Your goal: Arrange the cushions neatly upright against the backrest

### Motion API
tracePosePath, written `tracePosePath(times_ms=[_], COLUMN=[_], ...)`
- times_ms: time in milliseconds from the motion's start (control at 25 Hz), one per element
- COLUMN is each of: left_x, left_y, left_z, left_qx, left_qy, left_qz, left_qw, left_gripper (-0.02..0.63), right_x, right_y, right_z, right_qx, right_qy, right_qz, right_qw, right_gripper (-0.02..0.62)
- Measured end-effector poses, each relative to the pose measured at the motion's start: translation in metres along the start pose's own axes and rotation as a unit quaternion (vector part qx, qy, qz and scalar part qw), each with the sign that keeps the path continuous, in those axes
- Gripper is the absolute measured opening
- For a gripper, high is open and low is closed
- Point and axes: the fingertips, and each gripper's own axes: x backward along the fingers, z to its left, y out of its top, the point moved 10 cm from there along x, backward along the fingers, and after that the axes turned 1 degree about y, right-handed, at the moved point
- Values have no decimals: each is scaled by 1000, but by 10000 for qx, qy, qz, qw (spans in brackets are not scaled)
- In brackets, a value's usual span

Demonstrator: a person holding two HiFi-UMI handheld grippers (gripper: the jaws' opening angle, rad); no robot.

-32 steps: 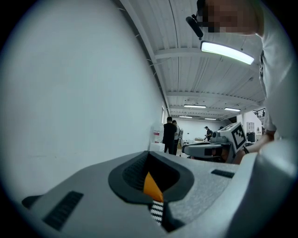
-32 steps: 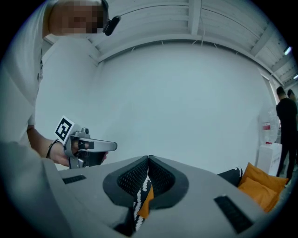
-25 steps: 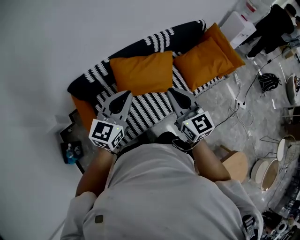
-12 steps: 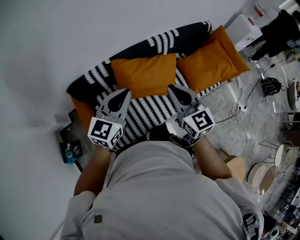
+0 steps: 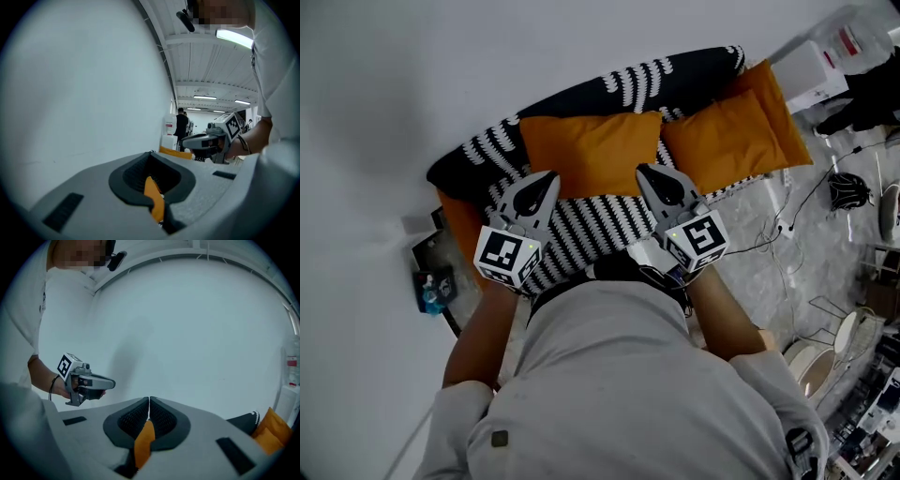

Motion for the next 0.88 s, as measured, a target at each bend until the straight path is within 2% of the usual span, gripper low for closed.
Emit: tracePosePath(times_ms=[160,520,800,880], left_x=[-34,-116,-181,-196], left_y=[-4,-22,-45,-54], left_z=[16,60,89,100], left_qx=[49,-205,-354,-464], left_qy=[16,-88,-284,-362], left_qz=[163,778,1139,1307], left_qw=[9999,9967,9925,9897], left_gripper=[11,11,12,19], right_x=[-22,-78,-121,-135], right_y=[-10,-36,-68,-81], right_z=[-35,-112,-168,-179], right_qx=[7,137,426,498], right_qy=[132,590,976,1138], right_qz=[210,701,1190,1362], right_qw=[9997,9957,9872,9829], right_gripper=[28,30,35,62])
